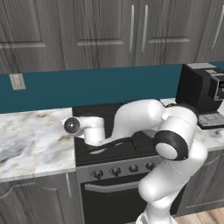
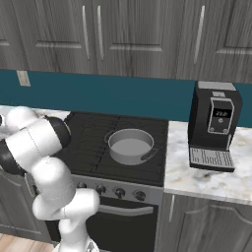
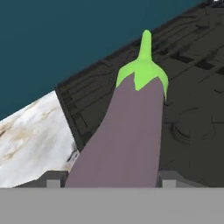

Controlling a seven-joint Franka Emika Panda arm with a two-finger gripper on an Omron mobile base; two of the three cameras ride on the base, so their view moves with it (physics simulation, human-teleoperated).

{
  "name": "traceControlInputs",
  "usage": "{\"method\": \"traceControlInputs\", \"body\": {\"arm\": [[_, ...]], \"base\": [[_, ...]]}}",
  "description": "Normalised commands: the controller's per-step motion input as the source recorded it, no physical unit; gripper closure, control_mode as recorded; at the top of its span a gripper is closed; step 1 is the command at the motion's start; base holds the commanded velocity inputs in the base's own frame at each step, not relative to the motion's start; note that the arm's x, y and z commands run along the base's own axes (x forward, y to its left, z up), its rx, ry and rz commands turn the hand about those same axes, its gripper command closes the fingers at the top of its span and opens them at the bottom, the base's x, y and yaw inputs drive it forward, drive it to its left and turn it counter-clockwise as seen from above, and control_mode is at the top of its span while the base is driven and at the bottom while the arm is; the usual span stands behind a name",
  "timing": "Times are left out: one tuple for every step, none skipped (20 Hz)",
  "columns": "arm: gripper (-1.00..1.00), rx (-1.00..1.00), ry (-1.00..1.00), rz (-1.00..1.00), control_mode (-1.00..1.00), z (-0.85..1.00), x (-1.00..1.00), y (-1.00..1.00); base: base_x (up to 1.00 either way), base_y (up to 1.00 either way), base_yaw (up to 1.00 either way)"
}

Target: Turn on the burner for the pot on the stove. Wait thirty seconds for the pot to heat up. Then add the eggplant to the pot.

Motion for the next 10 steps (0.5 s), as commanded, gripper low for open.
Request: {"method": "traceControlInputs", "body": {"arm": [[1.00,0.09,-0.02,-0.29,-1.00,1.00,-0.06,-0.34],[1.00,0.07,-0.01,-0.28,-1.00,1.00,-0.04,-0.26],[1.00,0.05,-0.02,-0.28,-1.00,1.00,-0.03,-0.24],[1.00,0.05,0.00,-0.27,-1.00,1.00,-0.01,-0.21],[1.00,0.03,0.00,-0.25,-1.00,1.00,0.00,-0.19],[1.00,0.03,0.00,-0.23,-1.00,1.00,-0.06,-0.21],[1.00,0.03,0.00,-0.21,-1.00,1.00,-0.16,-0.25],[1.00,0.02,0.00,-0.19,-1.00,0.86,-0.26,-0.30],[1.00,0.03,0.00,-0.18,-1.00,0.69,-0.43,-0.41],[1.00,0.01,0.00,-0.13,-1.00,0.28,-0.51,-0.46]], "base": [[0.00,0.00,0.00],[0.00,0.00,0.00],[0.00,0.00,0.00],[0.00,0.00,0.00],[0.00,0.00,0.00],[0.00,0.00,0.00],[0.00,0.00,0.00],[0.00,0.00,0.00],[0.00,0.00,0.00],[0.00,0.00,0.00]]}}
